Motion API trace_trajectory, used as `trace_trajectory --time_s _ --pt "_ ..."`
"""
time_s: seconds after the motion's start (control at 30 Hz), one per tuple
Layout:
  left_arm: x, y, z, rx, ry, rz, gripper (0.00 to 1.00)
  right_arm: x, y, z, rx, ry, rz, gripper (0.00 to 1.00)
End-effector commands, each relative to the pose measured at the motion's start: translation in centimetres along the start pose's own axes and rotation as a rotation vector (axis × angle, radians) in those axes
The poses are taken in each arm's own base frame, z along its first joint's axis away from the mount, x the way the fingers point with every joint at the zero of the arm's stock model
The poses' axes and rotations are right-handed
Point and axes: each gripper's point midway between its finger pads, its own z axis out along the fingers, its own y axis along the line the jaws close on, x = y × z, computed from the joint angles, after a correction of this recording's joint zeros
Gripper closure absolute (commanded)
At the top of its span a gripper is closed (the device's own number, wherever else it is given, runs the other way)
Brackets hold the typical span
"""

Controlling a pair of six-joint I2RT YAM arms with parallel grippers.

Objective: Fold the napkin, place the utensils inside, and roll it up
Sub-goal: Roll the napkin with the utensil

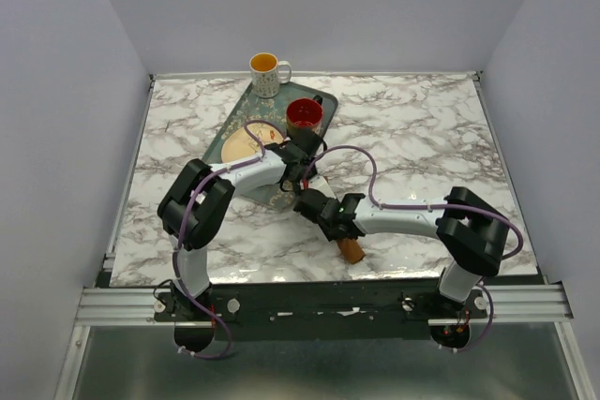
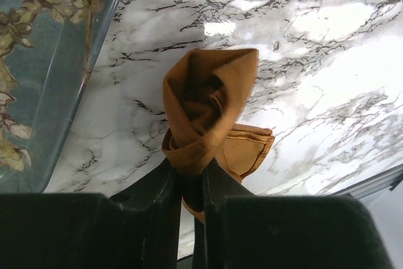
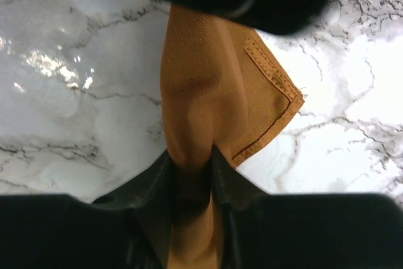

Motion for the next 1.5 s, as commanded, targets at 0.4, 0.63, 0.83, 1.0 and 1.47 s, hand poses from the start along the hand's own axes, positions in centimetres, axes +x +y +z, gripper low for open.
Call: trace_trajectory --time_s 0.4,0.63,0.83,1.0,1.47 --pt "-5.4 -1.7 -7.6 0.206 -0.181 0.200 0.21 1.9 1.6 0.5 -0.653 0.018 0.356 0.79" --pt "-4.2 -1.1 -8.1 0.251 -0.132 0.201 0.22 2.7 1.8 0.4 -0.942 0.148 0.473 0.66" --pt "-1.2 -3.3 -6.1 0.346 -0.031 0.213 0.34 2.3 0.9 1.3 -0.981 0.153 0.528 0.59" --pt "0.0 -4.6 -3.8 0.376 0.031 0.187 0.43 2.1 -0.3 1.2 -0.922 0.143 0.553 0.49" --pt "0.4 -3.4 -2.8 0.290 0.031 0.183 0.43 2.1 -2.0 2.1 -0.788 0.183 0.507 0.81"
